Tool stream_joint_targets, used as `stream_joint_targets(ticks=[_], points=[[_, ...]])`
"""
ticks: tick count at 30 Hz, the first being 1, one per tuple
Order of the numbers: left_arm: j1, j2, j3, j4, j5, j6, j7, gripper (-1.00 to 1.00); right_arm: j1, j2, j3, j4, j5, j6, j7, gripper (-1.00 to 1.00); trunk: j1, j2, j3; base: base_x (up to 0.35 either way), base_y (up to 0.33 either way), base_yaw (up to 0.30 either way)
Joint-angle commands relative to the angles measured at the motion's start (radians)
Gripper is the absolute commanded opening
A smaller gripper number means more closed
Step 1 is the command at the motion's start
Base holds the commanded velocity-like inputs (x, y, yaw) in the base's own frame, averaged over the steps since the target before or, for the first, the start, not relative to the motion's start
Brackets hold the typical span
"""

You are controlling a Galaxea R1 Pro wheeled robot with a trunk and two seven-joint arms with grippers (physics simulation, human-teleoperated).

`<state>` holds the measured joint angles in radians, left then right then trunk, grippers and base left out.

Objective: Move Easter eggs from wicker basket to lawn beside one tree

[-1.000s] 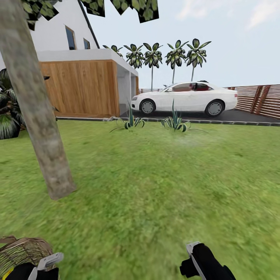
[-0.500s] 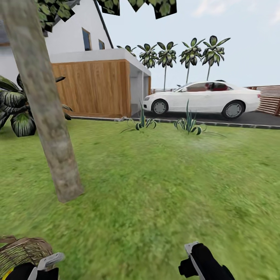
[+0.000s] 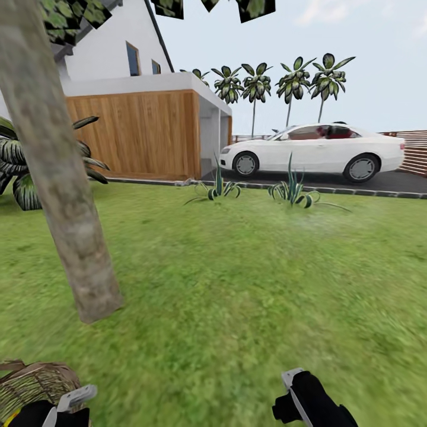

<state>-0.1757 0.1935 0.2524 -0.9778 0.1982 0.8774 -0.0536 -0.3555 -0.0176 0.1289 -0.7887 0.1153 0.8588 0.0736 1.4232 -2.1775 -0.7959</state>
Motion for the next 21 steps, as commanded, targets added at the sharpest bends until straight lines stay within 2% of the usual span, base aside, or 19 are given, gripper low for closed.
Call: stream_joint_targets(ticks=[1, 13, 21], points=[[-0.001, 0.0, 0.002, -0.002, -0.011, 0.005, -0.005, -1.0, 0.0, -0.001, 0.003, -0.001, 0.011, 0.005, 0.008, 1.0, 0.0, 0.0, -0.001, 0.337, 0.0, 0.0], [-0.001, 0.0, 0.002, -0.001, -0.011, 0.005, -0.005, -1.0, 0.0, -0.001, 0.003, -0.001, 0.011, 0.005, 0.009, 1.0, 0.0, 0.0, -0.001, 0.337, 0.0, 0.0], [-0.001, -0.001, 0.002, -0.001, -0.011, 0.005, -0.005, -1.0, -0.001, -0.001, 0.004, 0.002, 0.011, 0.005, 0.008, 1.0, 0.0, 0.0, -0.001, 0.337, 0.0, 0.218]])
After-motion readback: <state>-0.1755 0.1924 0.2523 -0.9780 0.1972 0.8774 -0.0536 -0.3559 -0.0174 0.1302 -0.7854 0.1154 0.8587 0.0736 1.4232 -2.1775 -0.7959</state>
